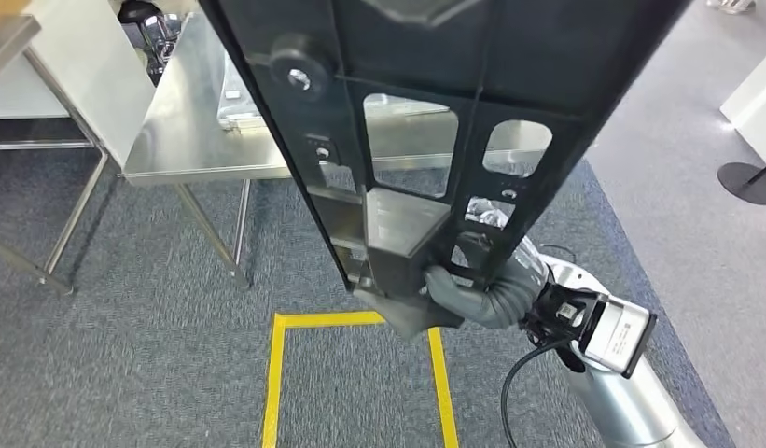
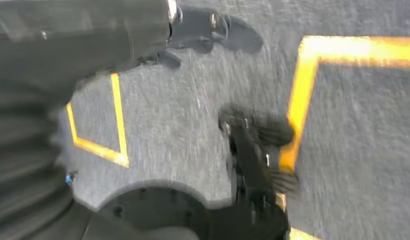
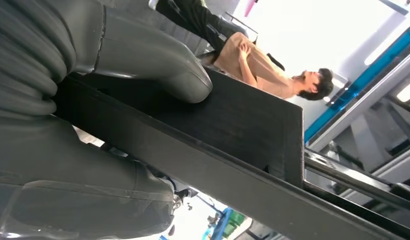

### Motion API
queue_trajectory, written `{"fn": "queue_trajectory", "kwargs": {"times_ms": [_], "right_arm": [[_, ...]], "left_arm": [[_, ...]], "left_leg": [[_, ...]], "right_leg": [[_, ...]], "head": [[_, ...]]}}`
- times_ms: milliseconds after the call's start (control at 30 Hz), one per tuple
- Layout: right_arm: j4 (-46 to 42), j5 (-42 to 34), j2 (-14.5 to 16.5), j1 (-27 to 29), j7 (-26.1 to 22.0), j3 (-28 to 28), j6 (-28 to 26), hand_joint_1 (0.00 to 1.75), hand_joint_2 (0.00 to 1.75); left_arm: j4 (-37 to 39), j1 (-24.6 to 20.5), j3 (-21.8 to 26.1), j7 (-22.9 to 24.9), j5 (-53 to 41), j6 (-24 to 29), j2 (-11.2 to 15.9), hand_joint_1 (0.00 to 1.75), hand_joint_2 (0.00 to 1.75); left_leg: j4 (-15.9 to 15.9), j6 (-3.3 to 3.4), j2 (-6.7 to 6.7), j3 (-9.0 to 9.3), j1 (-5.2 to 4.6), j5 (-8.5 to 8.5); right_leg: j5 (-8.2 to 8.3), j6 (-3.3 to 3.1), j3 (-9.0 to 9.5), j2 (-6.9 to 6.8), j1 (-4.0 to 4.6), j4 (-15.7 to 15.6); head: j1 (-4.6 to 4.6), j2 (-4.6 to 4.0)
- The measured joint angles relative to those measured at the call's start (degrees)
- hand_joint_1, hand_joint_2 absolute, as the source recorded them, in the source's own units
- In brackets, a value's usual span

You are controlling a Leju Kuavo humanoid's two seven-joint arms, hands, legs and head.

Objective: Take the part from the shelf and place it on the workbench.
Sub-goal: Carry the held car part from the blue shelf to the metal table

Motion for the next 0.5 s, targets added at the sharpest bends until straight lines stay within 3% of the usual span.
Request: {"fn": "queue_trajectory", "kwargs": {"times_ms": [100,133,167,200,267,300,333,433,500], "right_arm": [[0.09,-0.2,0.44,-0.06,-0.51,0.23,1.64,1.75,1.75],[0.17,-0.43,0.54,-0.03,-0.66,0.33,2.15,1.75,1.75],[0.25,-0.63,0.62,-0.03,-0.77,0.4,2.51,1.75,1.75],[0.32,-0.84,0.74,-0.06,-0.89,0.43,2.83,1.75,1.75],[0.39,-1.36,1.01,-0.38,-1.21,0.51,3.42,1.75,1.75],[0.43,-1.7,1.16,-0.65,-1.39,0.57,3.73,1.75,1.75],[0.46,-2.03,1.33,-0.94,-1.54,0.63,3.97,1.75,1.75],[0.53,-2.76,1.88,-1.48,-1.7,0.78,4.3,1.75,1.75],[0.5,-2.98,2.21,-1.82,-1.81,0.97,4.21,1.75,1.75]], "left_arm": [[0.0,-0.09,0.11,0.03,-0.05,-0.02,-0.02,0.0,1.75],[0.0,0.0,0.14,0.03,-0.08,-0.03,-0.02,0.0,1.75],[0.0,0.09,0.16,0.03,-0.1,-0.06,-0.01,0.0,1.75],[0.0,0.17,0.17,0.03,-0.14,-0.11,0.02,0.0,1.75],[0.0,0.2,0.18,0.03,-0.3,-0.24,0.09,0.0,1.75],[0.0,0.17,0.19,0.03,-0.39,-0.3,0.14,0.0,1.75],[0.0,0.17,0.19,0.03,-0.49,-0.34,0.18,0.0,1.75],[0.0,0.29,0.2,0.02,-0.82,-0.45,0.38,0.0,1.75],[0.0,0.28,0.2,-0.04,-1.03,-0.48,0.45,0.0,1.75]], "left_leg": [[10.02,-0.64,0.01,-5.88,0.38,-4.36],[11.99,-0.77,0.01,-7.57,0.5,-4.69],[11.93,-0.84,0.02,-8.32,0.61,-3.83],[9.71,-0.88,0.04,-8.02,0.72,-1.74],[2.12,-0.87,0.14,-5.72,0.78,3.17],[-0.77,-0.64,0.24,-4.77,0.68,4.12],[-2.39,-0.31,0.32,-4.17,0.53,4.48],[-3.2,1.02,0.18,-3.05,0.43,4.11],[-3.55,1.69,0.0,-1.8,0.52,3.72]], "right_leg": [[-0.68,-0.24,0.75,-0.01,-0.01,-0.06],[-0.99,-0.2,1.01,0.04,-0.02,-0.04],[-1.34,-0.12,1.36,0.09,-0.05,-0.03],[-1.74,0.01,1.85,0.14,-0.09,-0.01],[-2.68,0.43,2.88,0.14,-0.11,0.04],[-3.08,0.73,3.22,0.14,-0.08,0.05],[-3.42,1.08,3.43,0.15,-0.03,0.01],[-3.7,2.19,3.84,0.15,-0.02,0.9],[-3.9,2.7,2.26,0.12,-0.18,4.6]], "head": [[-0.24,0.01],[-0.25,0.01],[-0.26,0.01],[-0.27,0.01],[-0.27,0.0],[-0.29,0.0],[-0.3,0.0],[-0.28,0.01],[-0.14,0.01]]}}
